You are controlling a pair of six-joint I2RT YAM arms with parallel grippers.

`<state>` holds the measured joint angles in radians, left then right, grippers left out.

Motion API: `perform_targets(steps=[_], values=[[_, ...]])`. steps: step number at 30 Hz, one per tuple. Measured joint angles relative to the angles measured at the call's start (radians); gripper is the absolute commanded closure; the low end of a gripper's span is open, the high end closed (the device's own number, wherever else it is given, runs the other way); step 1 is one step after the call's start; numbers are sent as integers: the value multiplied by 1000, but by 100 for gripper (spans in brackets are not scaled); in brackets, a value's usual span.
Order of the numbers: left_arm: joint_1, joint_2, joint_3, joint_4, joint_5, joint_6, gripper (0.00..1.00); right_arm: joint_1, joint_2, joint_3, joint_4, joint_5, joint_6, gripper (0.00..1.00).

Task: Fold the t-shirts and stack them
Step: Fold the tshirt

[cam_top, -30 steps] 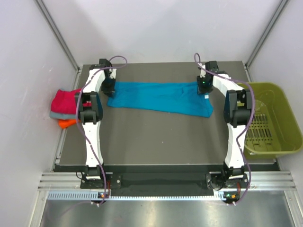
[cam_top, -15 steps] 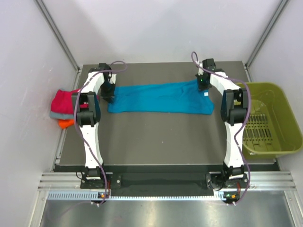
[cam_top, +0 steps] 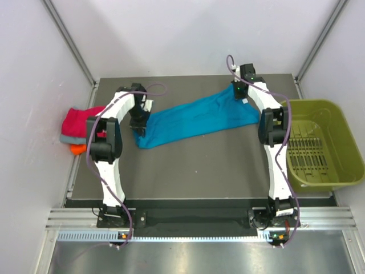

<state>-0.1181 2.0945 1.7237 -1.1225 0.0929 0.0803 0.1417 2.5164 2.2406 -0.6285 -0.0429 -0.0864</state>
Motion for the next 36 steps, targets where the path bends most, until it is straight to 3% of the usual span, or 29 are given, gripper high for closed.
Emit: perform_targets(steps=[4,20,21,22,23,24,28,29,31,32,36], values=[[-49,-56,-71,-2,6,0,100,15,97,172,-24,-7,-18,100],[-80,-159,-208,-5,8,-3,100,40,99,179,93,-6,-42,100],[-83,-162,-211,-6,7,-3,88,43,99,182,98,-6,-42,100],[-86,-164,-213,-6,4,-4,57,46,99,183,106,-5,-42,100],[-88,-166,-214,-5,-4,-2,35,49,99,183,117,-5,-42,99],[-90,-168,-215,-6,-10,1,24,52,99,184,123,-4,-42,97],[-91,-212,-213,-9,-59,1,22,53,99,183,128,0,-36,83],[-88,-231,-208,-13,-74,2,22,53,98,182,129,2,-35,72],[-72,-272,-181,-16,-95,1,23,53,96,179,130,5,-28,64],[-61,-291,-160,-14,-105,1,25,53,90,171,131,8,-27,58],[-24,-329,-60,-8,-106,2,35,55,46,121,125,22,-24,47]])
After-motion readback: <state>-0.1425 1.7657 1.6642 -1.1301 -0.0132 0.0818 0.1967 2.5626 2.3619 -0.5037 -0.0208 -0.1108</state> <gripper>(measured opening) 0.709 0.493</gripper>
